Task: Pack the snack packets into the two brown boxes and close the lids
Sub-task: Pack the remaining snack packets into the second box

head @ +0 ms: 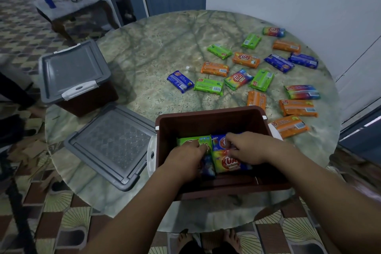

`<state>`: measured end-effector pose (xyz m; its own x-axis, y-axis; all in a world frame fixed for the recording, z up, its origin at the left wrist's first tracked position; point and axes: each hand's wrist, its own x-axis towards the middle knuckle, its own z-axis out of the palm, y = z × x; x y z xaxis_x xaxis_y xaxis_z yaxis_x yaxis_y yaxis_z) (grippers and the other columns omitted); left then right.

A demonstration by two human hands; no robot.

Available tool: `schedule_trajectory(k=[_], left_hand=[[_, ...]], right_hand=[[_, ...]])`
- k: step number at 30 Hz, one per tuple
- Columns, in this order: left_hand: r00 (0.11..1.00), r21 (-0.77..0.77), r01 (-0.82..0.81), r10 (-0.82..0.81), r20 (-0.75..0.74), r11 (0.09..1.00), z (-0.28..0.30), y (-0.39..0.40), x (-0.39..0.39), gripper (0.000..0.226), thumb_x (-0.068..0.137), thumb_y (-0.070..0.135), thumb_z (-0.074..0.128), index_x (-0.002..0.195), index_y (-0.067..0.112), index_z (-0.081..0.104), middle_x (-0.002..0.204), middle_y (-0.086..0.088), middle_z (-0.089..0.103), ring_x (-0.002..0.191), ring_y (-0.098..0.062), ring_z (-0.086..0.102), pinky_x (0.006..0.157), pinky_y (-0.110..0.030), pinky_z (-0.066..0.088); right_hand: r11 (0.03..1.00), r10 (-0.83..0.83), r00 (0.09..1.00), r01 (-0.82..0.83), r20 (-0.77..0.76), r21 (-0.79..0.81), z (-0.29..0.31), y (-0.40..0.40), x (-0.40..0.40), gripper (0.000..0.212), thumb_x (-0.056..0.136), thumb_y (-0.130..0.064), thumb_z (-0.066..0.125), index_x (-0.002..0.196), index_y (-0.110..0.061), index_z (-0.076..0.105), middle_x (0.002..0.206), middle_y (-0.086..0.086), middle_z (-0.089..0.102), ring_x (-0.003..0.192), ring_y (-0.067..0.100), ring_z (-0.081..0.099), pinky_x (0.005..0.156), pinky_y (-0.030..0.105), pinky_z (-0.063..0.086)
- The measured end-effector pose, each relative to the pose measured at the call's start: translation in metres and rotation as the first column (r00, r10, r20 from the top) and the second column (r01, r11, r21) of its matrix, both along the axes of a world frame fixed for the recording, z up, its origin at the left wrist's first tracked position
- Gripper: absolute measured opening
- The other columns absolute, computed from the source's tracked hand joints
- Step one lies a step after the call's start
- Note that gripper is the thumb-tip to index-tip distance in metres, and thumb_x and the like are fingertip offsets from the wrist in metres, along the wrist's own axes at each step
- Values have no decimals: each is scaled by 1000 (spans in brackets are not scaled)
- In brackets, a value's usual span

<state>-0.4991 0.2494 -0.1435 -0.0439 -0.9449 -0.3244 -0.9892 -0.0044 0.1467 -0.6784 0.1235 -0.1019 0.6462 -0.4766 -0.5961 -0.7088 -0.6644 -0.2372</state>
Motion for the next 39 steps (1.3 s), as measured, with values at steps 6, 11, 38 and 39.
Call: schedule_trajectory(k=[6, 11, 38, 39], left_hand=[[1000, 9, 5, -5, 5, 1000, 0, 0, 0, 64, 83, 39, 75, 138, 22, 45, 133, -8, 50, 125, -29, 49, 88, -41, 49], [1000, 21, 8, -8, 10, 1000, 1, -1, -1, 65, 83, 38, 76, 138, 22, 44, 135, -8, 49, 126, -29, 48, 90, -41, 49], [1000, -70, 14, -13, 16, 997, 84, -229, -110, 16, 97, 33, 58, 102, 18, 55, 111, -8, 62, 106, -30, 60, 74, -37, 45], [999, -46, 13, -11, 35, 999, 79, -237, -115, 16, 98, 31, 57, 104, 17, 56, 110, -8, 61, 104, -29, 60, 74, -37, 45]], right_hand=[[933, 164, 986, -158, -7, -323, -22, 21, -9, 88, 73, -58, 81, 143, -28, 36, 135, 3, 43, 121, 26, 48, 92, 42, 51], [910, 209, 977, -212, -49, -357, -30, 24, -11, 97, 71, -54, 85, 149, -26, 35, 145, 2, 48, 128, 28, 49, 100, 45, 47], [940, -258, 966, 251, -4, -230, -16, -117, -116, 79, 74, -46, 79, 145, -37, 46, 135, 6, 45, 125, 32, 45, 102, 44, 46], [943, -247, 969, 235, -20, -237, -21, -119, -120, 81, 73, -46, 80, 145, -39, 45, 137, 6, 43, 126, 32, 44, 101, 45, 47]])
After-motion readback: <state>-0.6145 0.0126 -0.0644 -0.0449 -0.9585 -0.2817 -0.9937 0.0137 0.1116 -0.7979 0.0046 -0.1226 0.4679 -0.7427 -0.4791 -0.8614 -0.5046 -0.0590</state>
